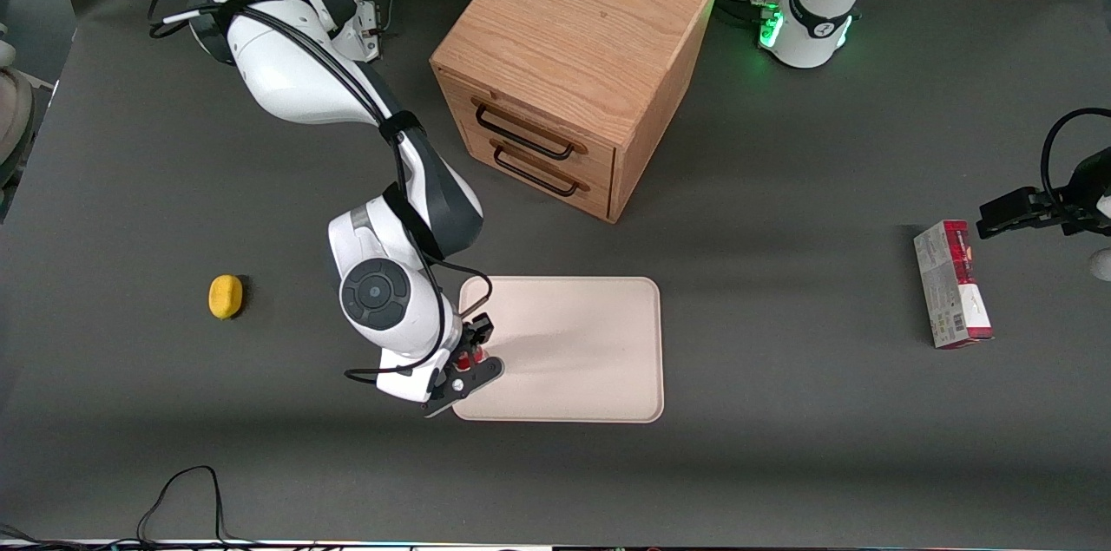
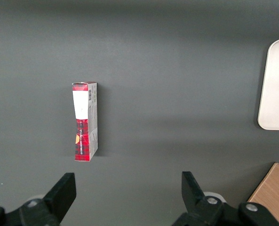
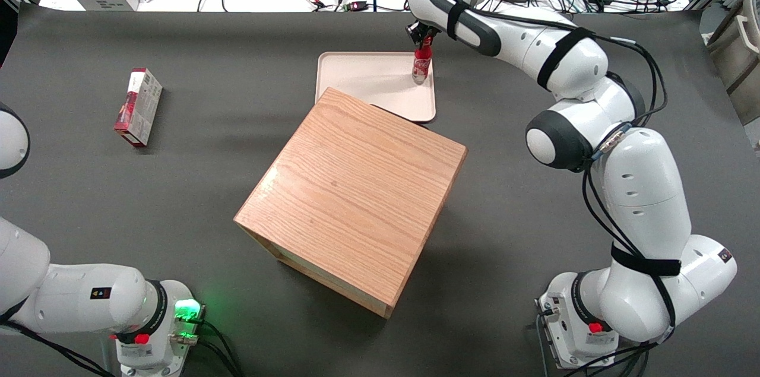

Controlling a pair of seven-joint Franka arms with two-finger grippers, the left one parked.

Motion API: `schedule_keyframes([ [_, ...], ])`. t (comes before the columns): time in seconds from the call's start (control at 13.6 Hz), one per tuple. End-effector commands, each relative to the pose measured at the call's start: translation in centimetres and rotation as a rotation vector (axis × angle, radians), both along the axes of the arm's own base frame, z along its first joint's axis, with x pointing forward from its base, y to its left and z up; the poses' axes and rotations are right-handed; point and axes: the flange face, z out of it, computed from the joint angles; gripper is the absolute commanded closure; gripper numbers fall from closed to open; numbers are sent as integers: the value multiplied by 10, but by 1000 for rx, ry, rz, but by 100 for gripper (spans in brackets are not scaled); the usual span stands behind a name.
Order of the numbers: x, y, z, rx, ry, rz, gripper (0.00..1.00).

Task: Place coke bottle on tray
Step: 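Lower the bottle upright onto the tray and open the right gripper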

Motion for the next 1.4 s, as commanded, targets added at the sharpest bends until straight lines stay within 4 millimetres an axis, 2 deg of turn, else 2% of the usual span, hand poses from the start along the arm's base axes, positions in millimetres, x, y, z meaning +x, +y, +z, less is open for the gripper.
schedule_keyframes([
  [0.0,6,2,2,3,-34,-7,90],
  [0.15,5,2,1,4,-32,-21,39],
  [0.22,5,1,-2,2,-28,-23,6],
  [0.29,5,1,-2,2,-28,-23,0],
  [0.37,5,3,1,4,-30,-26,0],
  [0.51,3,2,18,8,-37,-46,0],
  [0.66,-6,2,57,5,-23,-44,0],
  [1.1,-56,-21,211,-4,-3,-42,0],
  [1.18,-68,-30,238,-7,-1,-46,0],
  [1.32,-90,-62,282,-44,29,-81,0],
])
